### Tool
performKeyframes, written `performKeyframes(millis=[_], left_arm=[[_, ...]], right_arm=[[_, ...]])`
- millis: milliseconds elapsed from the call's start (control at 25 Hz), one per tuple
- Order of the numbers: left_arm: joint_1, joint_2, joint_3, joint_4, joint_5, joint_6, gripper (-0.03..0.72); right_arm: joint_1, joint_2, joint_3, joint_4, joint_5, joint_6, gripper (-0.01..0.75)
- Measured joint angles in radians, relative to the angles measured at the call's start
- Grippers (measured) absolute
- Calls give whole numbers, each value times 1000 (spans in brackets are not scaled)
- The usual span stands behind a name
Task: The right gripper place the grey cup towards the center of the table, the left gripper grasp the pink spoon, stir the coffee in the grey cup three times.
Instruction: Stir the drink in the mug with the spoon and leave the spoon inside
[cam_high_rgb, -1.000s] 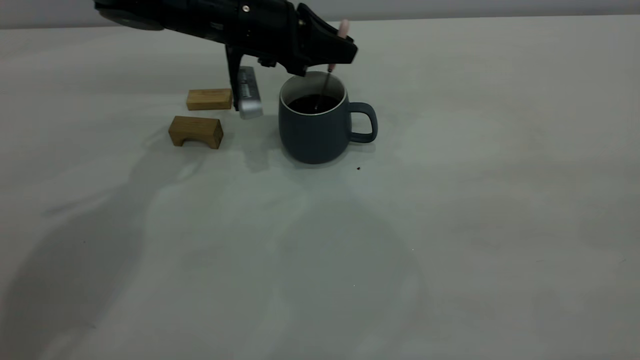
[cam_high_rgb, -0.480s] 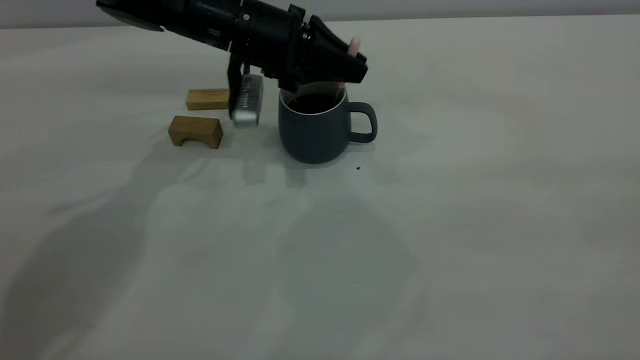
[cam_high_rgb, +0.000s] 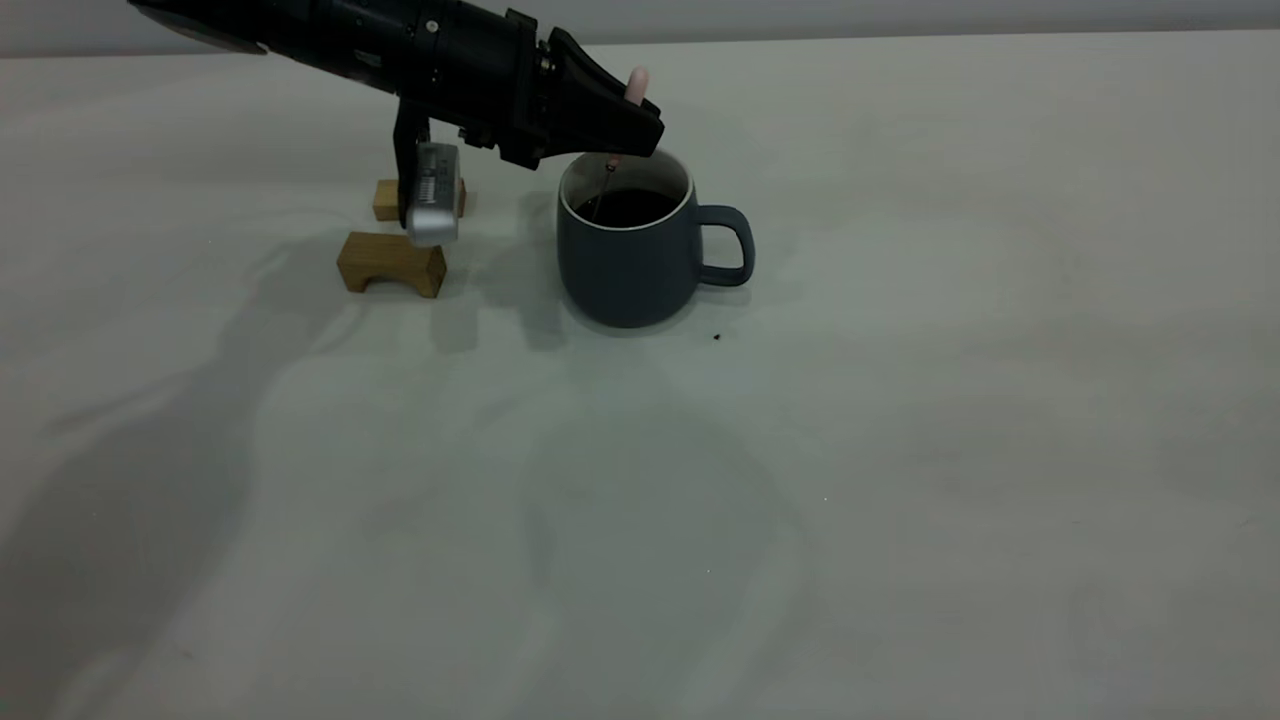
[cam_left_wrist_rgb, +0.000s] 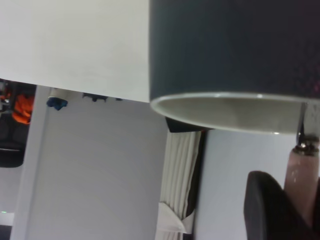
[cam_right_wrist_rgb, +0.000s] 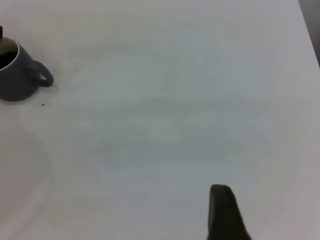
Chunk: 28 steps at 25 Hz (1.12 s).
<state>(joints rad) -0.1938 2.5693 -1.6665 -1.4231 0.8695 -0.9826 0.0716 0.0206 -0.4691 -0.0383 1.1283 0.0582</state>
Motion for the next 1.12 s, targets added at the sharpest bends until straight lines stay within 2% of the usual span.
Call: performKeyframes(millis=[440, 560, 640, 720, 960, 1040, 1120], left_arm=[[0, 0, 0, -1, 37, 2, 132], [0, 0, 0, -3, 84, 2, 134], [0, 0, 0, -4, 118, 2, 161], [0, 0, 0, -4, 153, 2, 237], [-3, 0, -1, 22, 227, 14, 568], [-5, -3, -1, 59, 230, 49, 624], [-7, -19, -1, 131, 231, 111, 641]], right_arm=[[0, 0, 0, 0, 0, 1, 493], [0, 0, 0, 0, 0, 1, 493], [0, 0, 0, 0, 0, 1, 493], [0, 0, 0, 0, 0, 1, 493], [0, 0, 0, 0, 0, 1, 493], [0, 0, 0, 0, 0, 1, 493], [0, 0, 0, 0, 0, 1, 493]])
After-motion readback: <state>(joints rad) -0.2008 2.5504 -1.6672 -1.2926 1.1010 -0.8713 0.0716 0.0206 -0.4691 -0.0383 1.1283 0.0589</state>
